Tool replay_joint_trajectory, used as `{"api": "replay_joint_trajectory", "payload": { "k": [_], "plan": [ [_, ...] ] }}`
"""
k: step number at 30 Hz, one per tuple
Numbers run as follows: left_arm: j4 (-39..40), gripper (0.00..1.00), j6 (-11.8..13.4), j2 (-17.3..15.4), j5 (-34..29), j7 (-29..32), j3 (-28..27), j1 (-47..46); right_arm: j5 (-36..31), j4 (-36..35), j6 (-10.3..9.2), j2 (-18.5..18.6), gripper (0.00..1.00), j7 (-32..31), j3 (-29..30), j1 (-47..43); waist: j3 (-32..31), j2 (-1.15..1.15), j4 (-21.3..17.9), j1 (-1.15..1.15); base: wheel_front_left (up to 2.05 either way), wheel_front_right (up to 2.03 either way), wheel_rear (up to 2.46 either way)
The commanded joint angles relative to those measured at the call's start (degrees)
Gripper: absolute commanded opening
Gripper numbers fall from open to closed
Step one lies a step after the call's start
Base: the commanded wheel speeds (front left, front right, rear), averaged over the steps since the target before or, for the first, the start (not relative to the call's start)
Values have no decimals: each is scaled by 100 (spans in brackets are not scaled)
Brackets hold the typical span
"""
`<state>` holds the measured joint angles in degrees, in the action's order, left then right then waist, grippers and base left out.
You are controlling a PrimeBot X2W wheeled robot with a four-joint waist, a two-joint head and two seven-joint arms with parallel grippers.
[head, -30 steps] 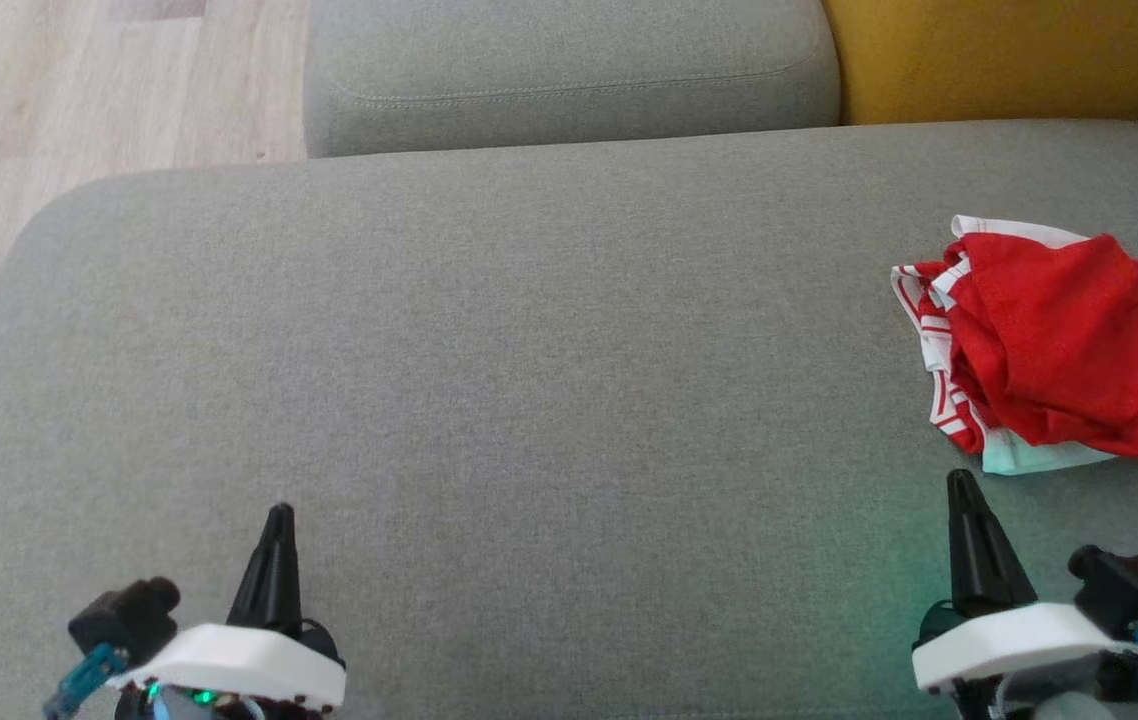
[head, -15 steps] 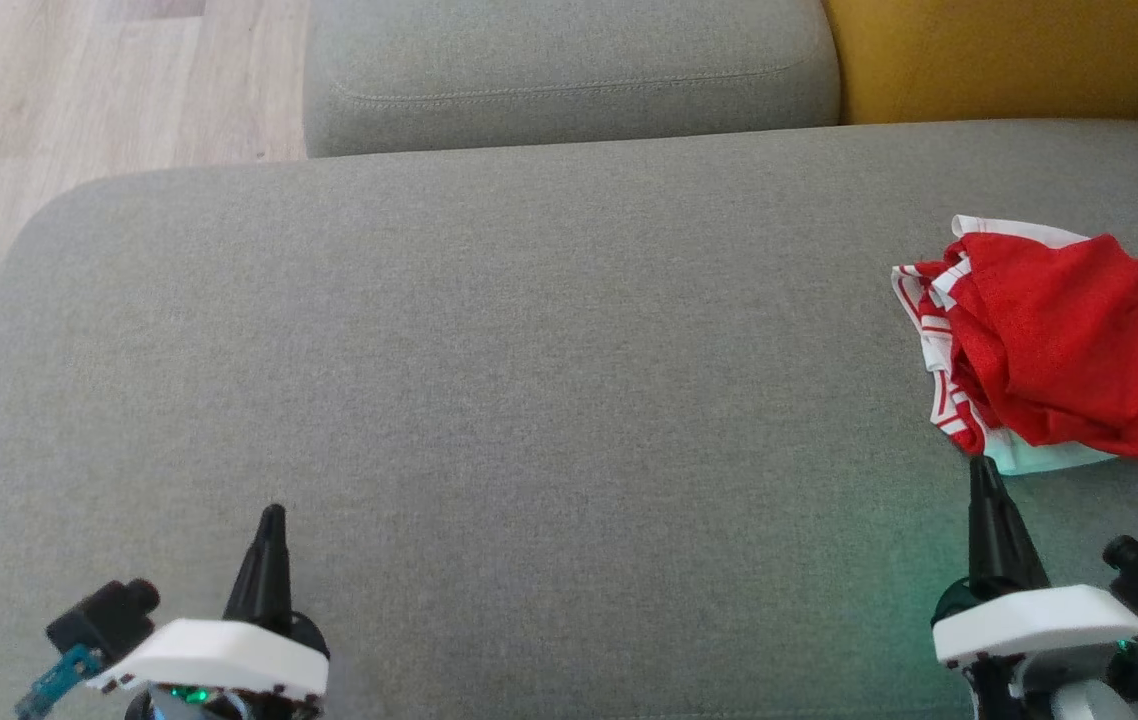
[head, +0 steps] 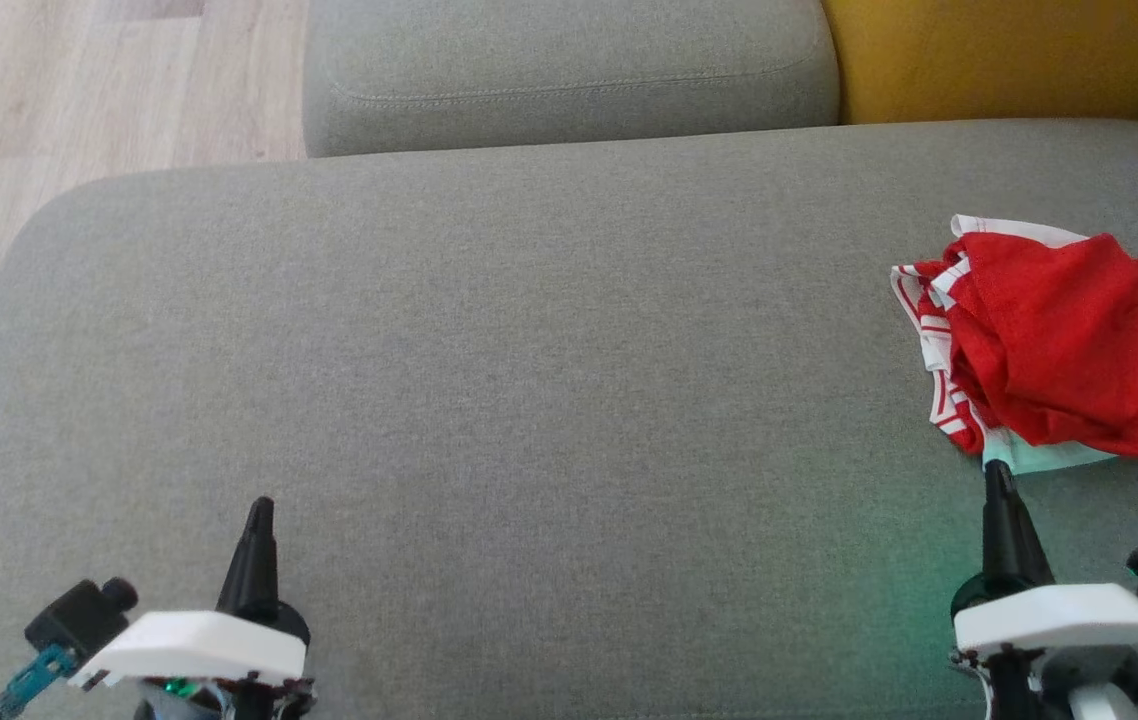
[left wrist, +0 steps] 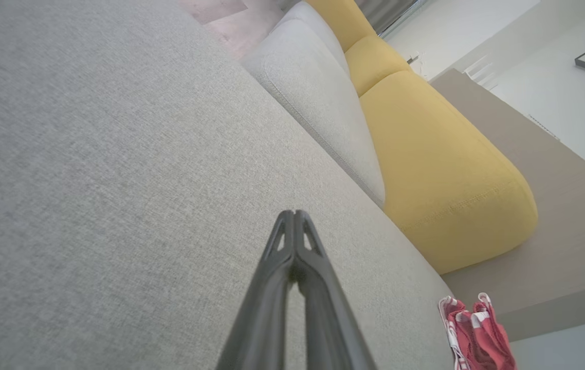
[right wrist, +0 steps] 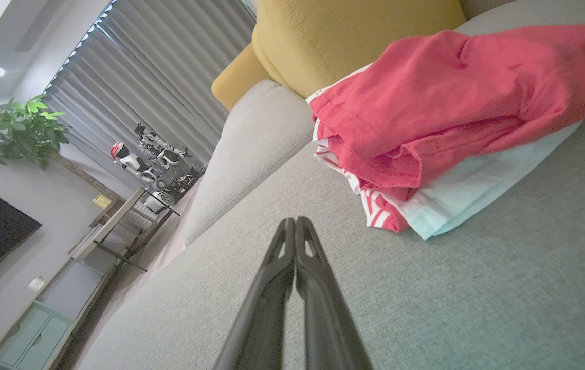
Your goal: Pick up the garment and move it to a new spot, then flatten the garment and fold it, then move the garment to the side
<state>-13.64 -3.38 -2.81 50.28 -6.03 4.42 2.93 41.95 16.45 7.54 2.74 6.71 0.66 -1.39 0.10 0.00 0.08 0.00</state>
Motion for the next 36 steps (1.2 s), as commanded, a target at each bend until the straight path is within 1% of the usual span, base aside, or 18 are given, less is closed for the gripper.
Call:
{"api": "replay_joint_trajectory", "payload": {
  "k": [1, 36],
  "plan": [
    [148, 0, -48, -46, 126, 44, -180, -361, 155, -208, -2, 111, 0, -38, -15, 338, 0, 0, 0, 0, 0, 0, 0],
    [57, 0, -224, -52, 2122, 602, -590, -625, 2589, -230, -4, 130, 0, -585, 184, 533, 4, 0, -4, 0, 0, 0, 0]
  ]
}}
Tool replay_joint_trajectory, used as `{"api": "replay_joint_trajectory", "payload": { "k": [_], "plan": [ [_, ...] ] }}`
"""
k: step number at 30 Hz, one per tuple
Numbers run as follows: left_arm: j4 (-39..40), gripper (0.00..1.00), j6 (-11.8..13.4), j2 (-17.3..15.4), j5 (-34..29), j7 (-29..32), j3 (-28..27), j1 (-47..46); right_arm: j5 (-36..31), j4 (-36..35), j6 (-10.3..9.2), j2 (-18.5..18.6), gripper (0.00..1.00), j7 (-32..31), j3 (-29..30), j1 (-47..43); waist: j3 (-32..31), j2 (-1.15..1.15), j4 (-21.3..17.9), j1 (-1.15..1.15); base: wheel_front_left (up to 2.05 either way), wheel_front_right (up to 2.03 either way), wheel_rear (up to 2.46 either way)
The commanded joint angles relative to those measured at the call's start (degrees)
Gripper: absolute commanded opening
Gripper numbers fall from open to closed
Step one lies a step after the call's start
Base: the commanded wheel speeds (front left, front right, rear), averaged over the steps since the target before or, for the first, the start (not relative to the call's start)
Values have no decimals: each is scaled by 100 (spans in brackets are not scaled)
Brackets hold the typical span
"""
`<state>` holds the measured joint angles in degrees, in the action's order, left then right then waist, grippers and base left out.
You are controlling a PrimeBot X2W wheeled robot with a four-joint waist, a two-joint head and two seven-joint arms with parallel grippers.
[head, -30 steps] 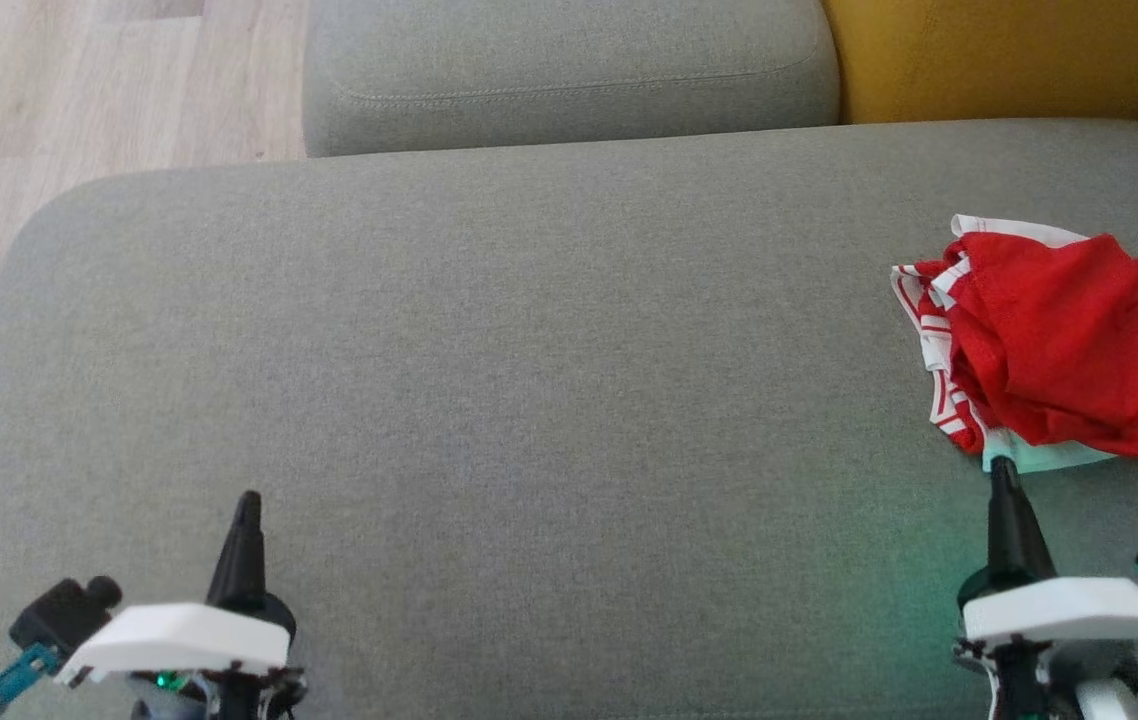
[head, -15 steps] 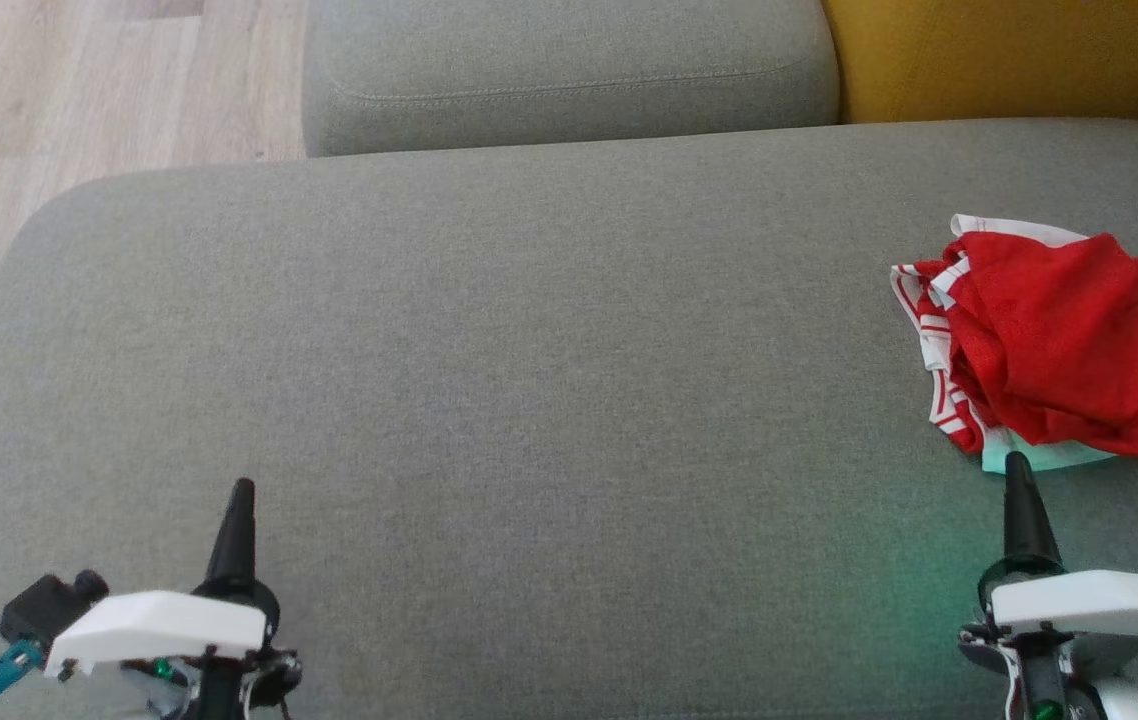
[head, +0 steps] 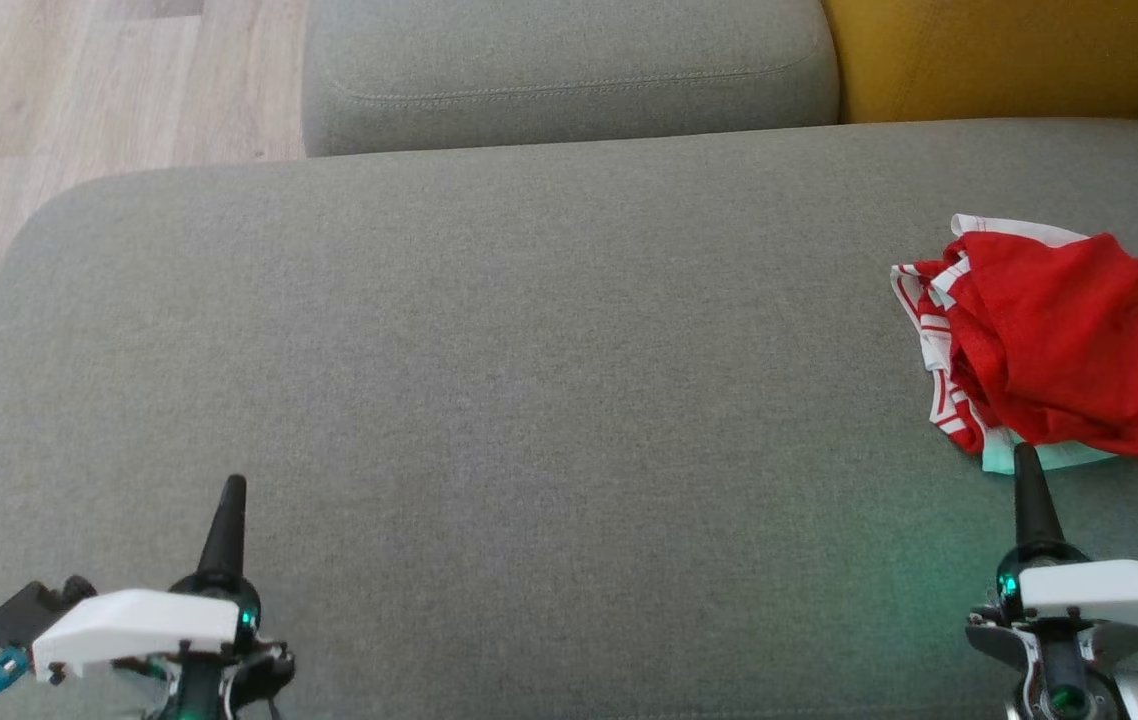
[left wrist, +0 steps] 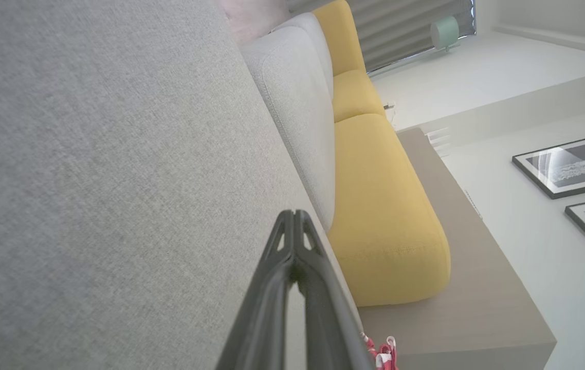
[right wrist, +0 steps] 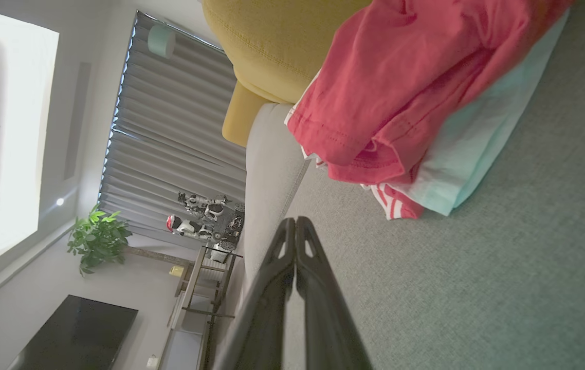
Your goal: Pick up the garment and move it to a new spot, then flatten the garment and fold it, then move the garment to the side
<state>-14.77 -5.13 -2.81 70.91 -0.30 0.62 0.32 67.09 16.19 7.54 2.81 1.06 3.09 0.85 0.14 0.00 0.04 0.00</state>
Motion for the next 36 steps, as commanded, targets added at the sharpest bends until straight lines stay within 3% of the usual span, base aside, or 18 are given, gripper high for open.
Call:
{"api": "replay_joint_trajectory", "payload": {
  "k": [1, 36],
  "plan": [
    [165, 0, -59, -52, 174, 63, -234, -380, 216, -205, -4, 124, 0, -53, -46, 321, 0, 0, 0, 0, 0, 0, 0],
    [74, 0, -235, -49, 2159, 632, -657, -645, 2624, -225, -5, 120, 0, -626, 186, 518, 4, 0, -4, 0, 0, 0, 0]
  ]
}}
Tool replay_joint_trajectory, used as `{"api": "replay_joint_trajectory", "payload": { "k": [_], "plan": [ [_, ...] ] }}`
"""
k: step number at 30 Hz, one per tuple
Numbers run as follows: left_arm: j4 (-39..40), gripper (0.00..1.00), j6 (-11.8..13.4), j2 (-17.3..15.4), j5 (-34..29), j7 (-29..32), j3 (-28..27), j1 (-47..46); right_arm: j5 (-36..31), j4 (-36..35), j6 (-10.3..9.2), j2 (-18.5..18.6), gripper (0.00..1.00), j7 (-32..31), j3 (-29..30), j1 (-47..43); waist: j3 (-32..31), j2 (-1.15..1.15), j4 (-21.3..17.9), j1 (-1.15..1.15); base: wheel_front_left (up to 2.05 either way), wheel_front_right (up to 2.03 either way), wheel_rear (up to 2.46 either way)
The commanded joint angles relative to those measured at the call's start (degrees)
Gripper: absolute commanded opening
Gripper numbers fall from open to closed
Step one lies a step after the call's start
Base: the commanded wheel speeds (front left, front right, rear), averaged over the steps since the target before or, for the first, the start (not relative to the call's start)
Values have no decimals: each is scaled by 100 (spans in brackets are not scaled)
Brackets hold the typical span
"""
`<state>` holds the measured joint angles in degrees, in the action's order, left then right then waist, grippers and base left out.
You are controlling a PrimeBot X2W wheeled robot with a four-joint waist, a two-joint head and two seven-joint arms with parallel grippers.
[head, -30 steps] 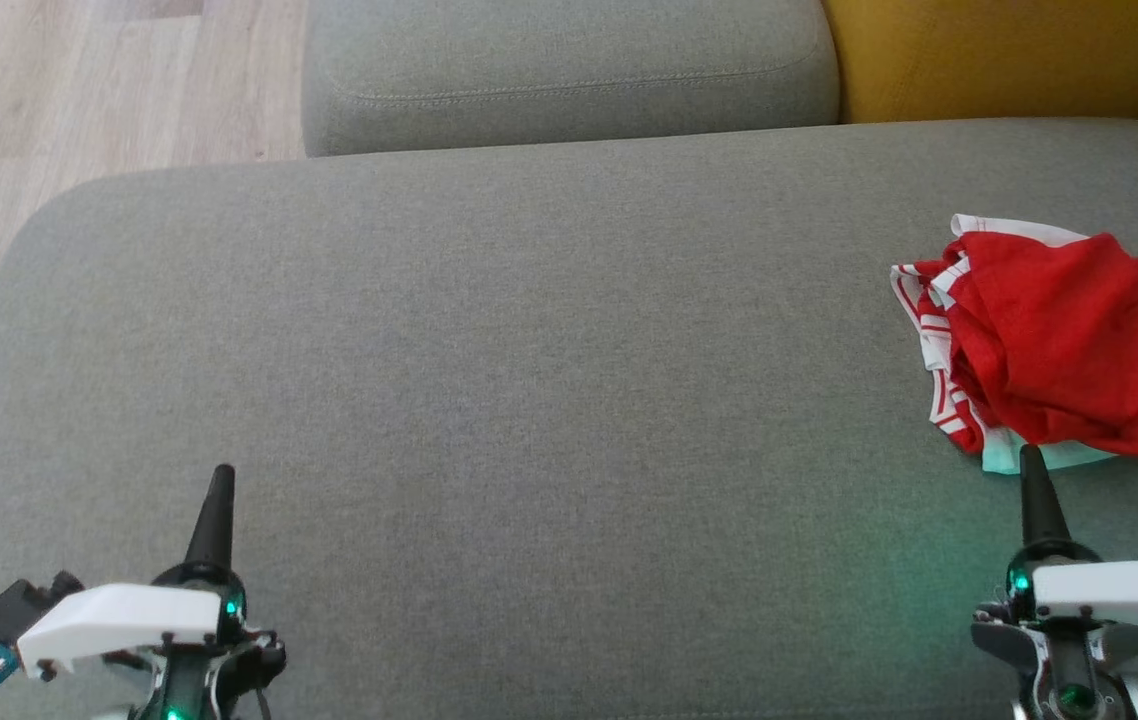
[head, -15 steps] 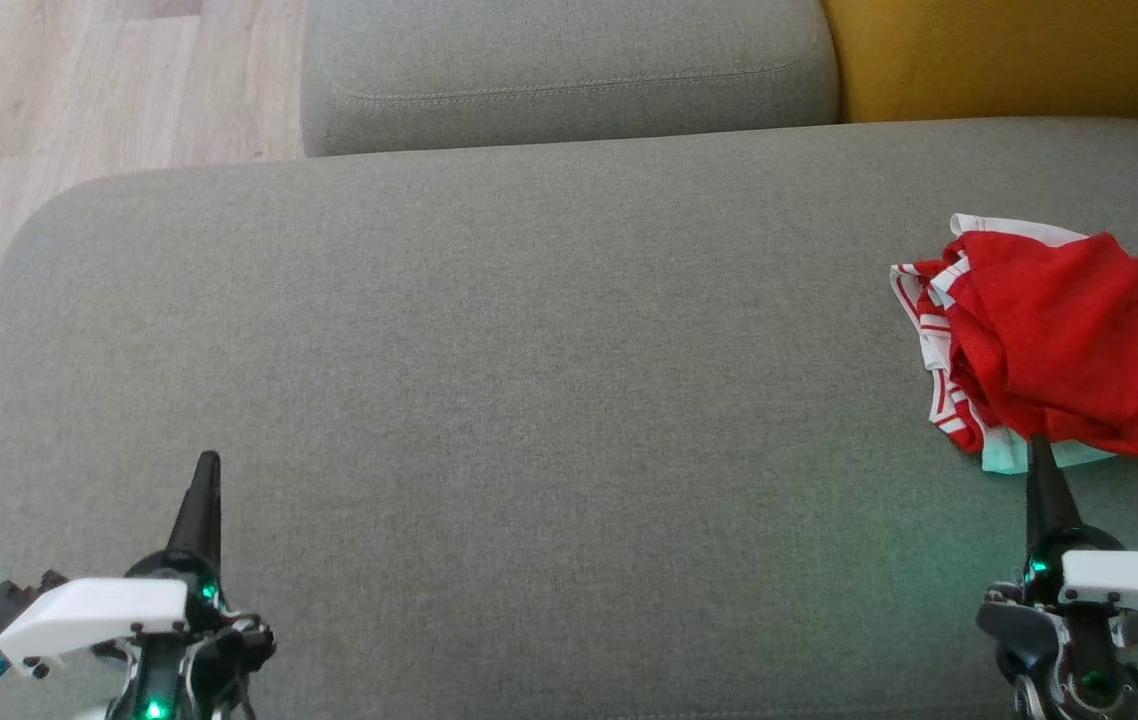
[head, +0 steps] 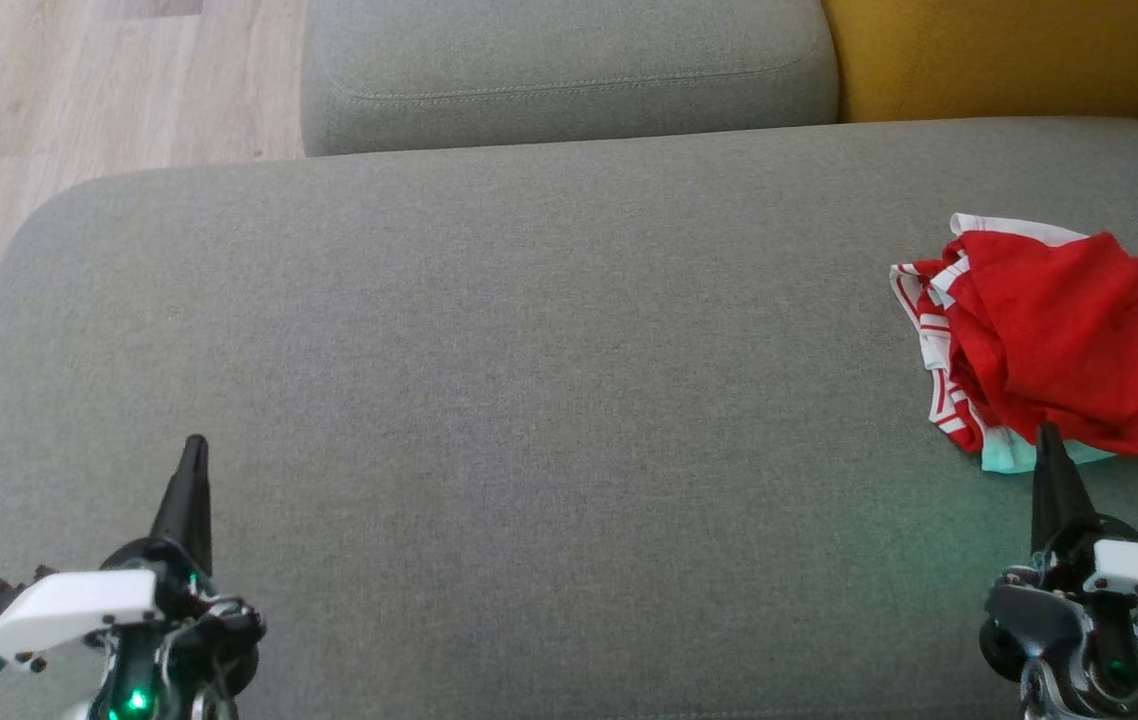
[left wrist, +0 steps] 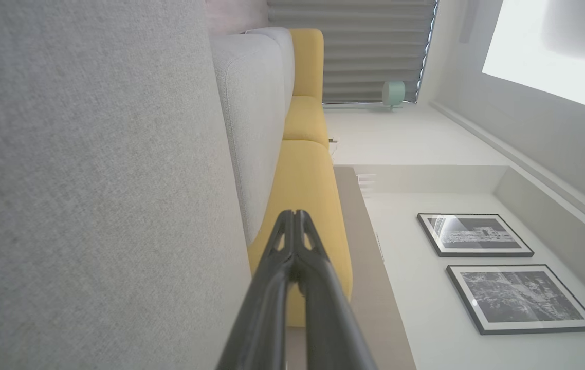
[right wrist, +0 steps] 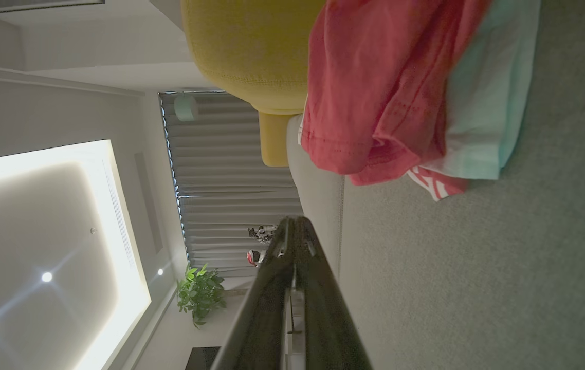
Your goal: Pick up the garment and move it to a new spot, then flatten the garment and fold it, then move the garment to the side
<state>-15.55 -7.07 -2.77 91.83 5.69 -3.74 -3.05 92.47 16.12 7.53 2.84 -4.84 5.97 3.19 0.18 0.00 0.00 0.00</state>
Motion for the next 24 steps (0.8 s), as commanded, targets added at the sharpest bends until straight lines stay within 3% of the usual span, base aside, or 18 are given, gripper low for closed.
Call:
{"api": "replay_joint_trajectory", "payload": {
  "k": [1, 24],
  "plan": [
    [151, 0, -42, -52, 78, 37, -224, -309, 98, -219, -4, 116, 0, -41, -99, 285, 0, 0, 0, 0, 0, 0, 0],
    [151, 0, -42, -40, 64, 51, -241, -311, 64, -216, -4, 87, 0, -73, -59, 289, 0, 0, 0, 0, 0, 0, 0]
  ]
}}
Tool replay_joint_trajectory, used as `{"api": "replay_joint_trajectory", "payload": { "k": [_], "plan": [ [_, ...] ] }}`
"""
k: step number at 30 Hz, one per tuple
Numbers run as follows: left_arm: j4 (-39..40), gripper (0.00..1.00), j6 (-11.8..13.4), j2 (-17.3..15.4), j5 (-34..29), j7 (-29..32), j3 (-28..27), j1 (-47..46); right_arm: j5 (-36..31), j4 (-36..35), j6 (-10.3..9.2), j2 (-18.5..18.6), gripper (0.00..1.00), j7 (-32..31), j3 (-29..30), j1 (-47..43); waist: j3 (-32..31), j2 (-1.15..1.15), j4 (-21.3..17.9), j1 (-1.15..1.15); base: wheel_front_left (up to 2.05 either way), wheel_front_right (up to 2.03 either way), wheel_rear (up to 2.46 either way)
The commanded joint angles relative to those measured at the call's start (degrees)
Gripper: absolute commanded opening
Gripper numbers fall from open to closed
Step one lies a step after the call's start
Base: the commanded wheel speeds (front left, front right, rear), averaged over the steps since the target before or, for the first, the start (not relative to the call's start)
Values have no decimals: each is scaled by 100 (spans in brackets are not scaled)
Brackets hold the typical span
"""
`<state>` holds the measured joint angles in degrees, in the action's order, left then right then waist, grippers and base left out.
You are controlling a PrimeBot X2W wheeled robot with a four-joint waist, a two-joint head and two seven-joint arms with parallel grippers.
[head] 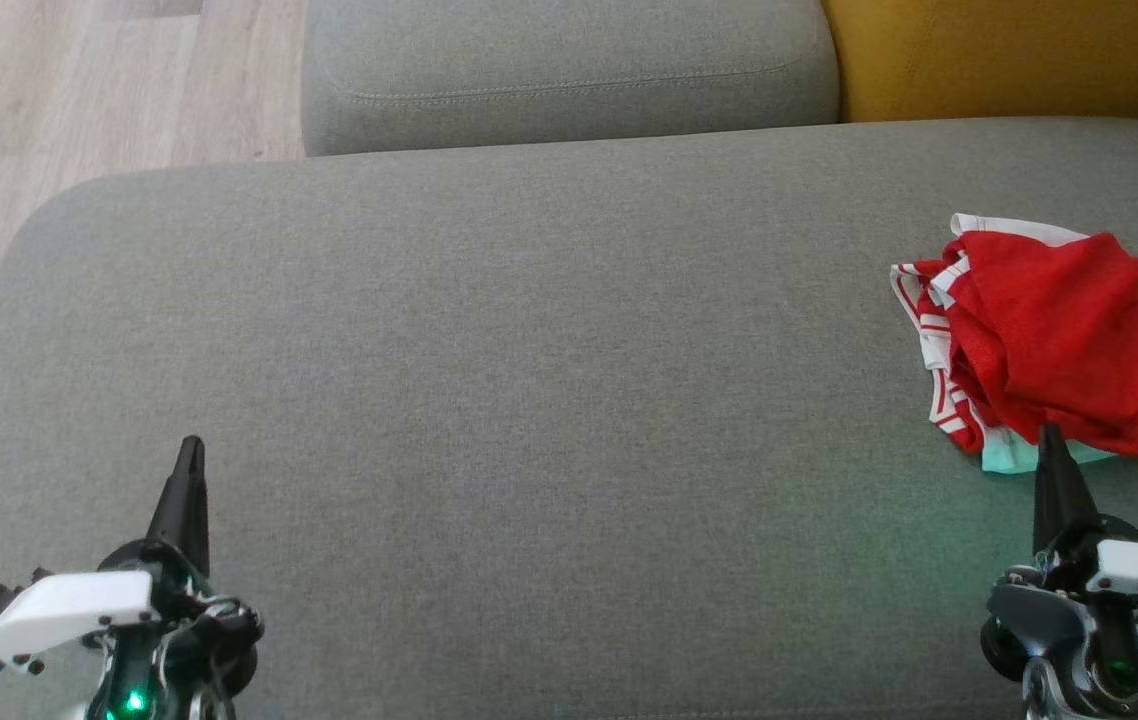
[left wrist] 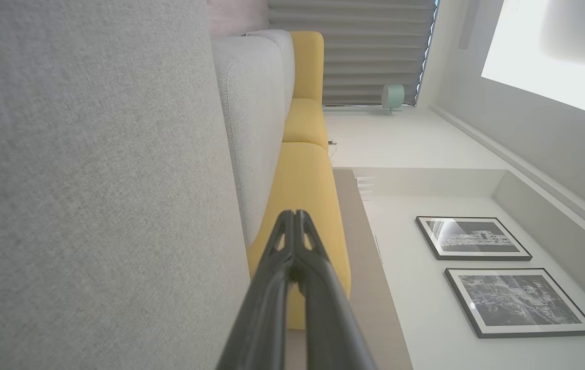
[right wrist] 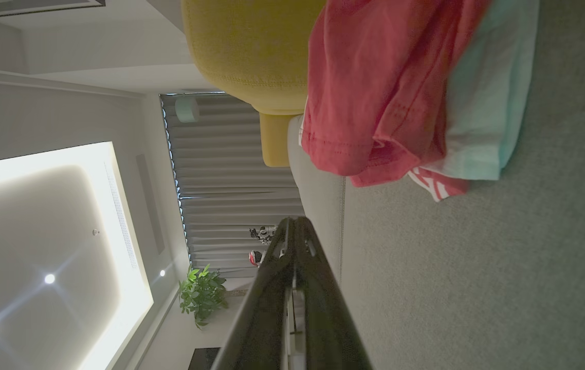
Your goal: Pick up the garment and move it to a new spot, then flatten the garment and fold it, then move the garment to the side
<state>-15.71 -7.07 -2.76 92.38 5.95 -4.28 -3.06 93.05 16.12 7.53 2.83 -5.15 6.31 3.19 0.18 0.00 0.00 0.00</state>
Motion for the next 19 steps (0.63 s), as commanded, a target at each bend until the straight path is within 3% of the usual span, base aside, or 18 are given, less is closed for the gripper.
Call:
{"api": "replay_joint_trajectory", "payload": {
  "k": [1, 19],
  "plan": [
    [166, 0, -42, -41, 8, 25, -188, -310, 5, -216, -4, 87, 0, -44, -91, 289, 0, 0, 0, 0, 0, 0, 0],
    [166, 0, -42, -34, 0, 33, -198, -311, -15, -215, -4, 70, 0, -63, -67, 291, 0, 0, 0, 0, 0, 0, 0]
  ]
}}
